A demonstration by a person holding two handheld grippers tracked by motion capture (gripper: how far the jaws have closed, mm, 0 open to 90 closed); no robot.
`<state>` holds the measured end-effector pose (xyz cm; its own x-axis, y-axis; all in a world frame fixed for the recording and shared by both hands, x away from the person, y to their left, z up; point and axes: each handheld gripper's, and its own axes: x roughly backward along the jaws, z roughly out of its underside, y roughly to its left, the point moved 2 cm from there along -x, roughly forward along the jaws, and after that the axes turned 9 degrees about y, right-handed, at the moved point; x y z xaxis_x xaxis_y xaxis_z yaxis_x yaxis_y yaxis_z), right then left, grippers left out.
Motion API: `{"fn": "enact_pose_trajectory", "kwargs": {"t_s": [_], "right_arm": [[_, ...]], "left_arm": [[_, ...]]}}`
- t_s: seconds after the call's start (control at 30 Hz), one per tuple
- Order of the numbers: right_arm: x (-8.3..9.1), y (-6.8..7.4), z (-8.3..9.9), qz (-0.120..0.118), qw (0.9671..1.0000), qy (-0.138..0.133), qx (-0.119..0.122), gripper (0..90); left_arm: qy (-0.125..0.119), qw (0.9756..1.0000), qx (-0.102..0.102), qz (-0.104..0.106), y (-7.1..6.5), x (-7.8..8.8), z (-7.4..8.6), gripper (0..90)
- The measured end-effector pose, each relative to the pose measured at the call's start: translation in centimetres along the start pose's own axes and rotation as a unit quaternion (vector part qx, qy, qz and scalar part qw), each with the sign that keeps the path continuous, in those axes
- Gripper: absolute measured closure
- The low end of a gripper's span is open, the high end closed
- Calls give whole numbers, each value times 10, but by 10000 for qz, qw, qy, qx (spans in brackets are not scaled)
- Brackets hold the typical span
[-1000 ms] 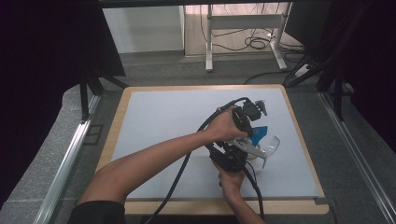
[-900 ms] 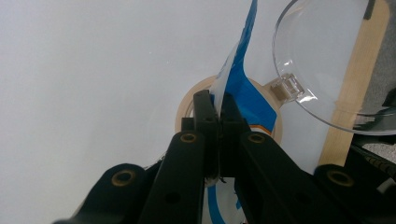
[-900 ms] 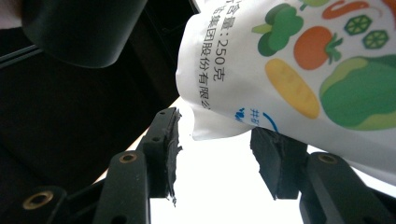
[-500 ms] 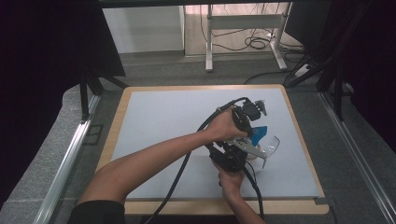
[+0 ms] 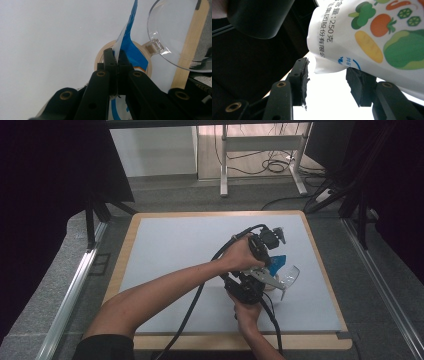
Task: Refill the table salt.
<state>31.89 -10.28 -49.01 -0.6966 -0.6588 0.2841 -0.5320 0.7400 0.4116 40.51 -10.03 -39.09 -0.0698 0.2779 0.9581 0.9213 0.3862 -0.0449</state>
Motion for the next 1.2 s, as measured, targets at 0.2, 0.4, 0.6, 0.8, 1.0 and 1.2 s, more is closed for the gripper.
{"fn": "enact_pose_trajectory", "kwargs": {"t_s": [0.2,0.4,0.6,0.8,1.0,1.2], "right_arm": [[0,0,0,1,10000,1,24,530],[1,0,-1,1,10000,-14,8,532],[1,0,-1,13,10000,-26,38,533],[1,0,-2,13,10000,-38,38,535],[1,0,-2,6,10000,-43,36,535],[1,1,-3,-4,10000,-58,46,536]], "left_arm": [[0,10000,-1,-1,0,0,0,900],[3,10000,3,6,0,0,0,900],[2,10000,2,-2,0,0,0,900],[6,10000,0,-2,0,0,0,900],[7,10000,11,-8,0,0,0,900],[-1,10000,20,-11,1,0,1,900]]}}
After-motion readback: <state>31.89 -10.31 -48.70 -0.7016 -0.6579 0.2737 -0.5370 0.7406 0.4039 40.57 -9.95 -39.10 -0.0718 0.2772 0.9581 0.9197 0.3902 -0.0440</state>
